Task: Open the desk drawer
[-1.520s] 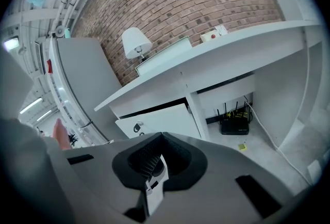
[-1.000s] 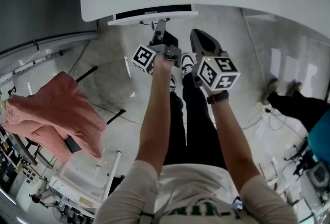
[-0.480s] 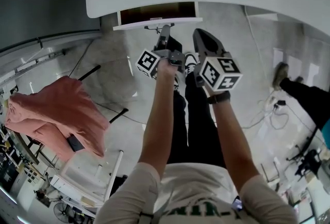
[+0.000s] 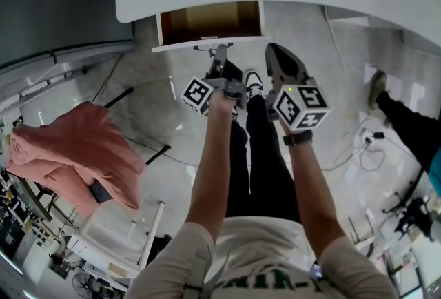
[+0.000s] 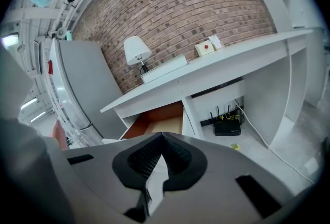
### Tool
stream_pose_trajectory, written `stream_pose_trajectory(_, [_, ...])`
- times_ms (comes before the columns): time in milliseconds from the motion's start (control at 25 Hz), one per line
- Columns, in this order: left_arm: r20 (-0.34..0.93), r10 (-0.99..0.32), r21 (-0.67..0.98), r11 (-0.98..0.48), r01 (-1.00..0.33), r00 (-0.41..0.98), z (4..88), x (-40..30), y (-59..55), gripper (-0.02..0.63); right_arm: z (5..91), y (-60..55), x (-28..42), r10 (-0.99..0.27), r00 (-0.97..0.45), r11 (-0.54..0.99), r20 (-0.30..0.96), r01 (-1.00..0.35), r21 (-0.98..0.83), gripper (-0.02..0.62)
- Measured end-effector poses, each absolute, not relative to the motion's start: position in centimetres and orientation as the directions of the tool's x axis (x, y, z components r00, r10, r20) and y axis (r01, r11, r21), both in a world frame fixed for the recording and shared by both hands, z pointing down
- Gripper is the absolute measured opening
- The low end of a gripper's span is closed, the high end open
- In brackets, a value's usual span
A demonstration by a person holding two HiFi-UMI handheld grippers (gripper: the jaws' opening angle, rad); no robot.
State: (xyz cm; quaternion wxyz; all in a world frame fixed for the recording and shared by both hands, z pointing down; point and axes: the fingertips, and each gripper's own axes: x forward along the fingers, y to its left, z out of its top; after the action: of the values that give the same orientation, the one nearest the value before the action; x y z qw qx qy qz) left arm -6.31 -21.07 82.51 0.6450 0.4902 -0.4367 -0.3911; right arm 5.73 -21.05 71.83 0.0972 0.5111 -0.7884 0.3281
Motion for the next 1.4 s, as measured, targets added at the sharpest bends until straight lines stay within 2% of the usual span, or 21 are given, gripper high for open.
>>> stream_pose_trajectory(560, [0.189,-0.938,0.969,0.226,0.098,0.292,82.8,-6.1,-17.5,0.02,70.9,-20.2,5.9,-0.756,-0.451,0.262,0.474,-0.873,-0.411,0.002])
stream_pose_trajectory(1400, [0.309,-0.893,0.946,0.324,-0.009,0.327,91.0,-6.0,-14.5,0.015,71.8,-18.4,7.0,-0.748,-0.442,0.262,0.496,-0.882,-0.391,0.002])
